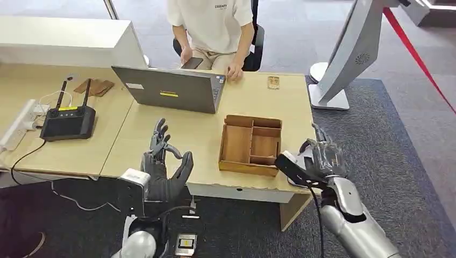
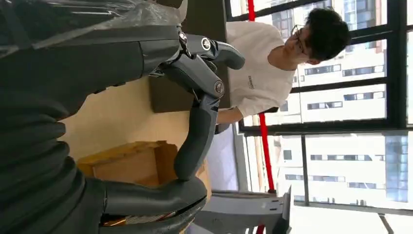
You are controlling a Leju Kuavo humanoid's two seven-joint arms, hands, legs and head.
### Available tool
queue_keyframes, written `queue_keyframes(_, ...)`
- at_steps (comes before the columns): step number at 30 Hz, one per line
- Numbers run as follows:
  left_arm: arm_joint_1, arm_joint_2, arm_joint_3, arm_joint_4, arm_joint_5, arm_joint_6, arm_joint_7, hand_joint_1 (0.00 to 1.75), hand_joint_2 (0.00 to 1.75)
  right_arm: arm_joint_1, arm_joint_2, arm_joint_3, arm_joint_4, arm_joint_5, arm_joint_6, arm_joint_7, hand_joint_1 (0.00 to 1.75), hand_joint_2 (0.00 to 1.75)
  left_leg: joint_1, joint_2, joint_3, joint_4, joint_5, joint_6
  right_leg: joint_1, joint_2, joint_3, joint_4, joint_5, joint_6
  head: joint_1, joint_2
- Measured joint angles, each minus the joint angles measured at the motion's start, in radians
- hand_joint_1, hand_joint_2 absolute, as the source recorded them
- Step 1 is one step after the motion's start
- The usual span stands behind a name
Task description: Pass the card to the sensor for recognition and then transmit it.
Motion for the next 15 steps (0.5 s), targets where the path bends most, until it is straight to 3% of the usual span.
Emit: queue_keyframes(15, -0.017, 0.000, -0.035, 0.036, 0.014, 0.000, -0.009, 0.00, 1.75, -0.020, 0.036, 0.008, 0.148, -0.025, -0.027, -0.022, 1.75, 1.75, 0.000, 0.000, 0.000, 0.000, 0.000, 0.000, 0.000, 0.000, 0.000, 0.000, 0.000, 0.000, 0.000, 0.000)
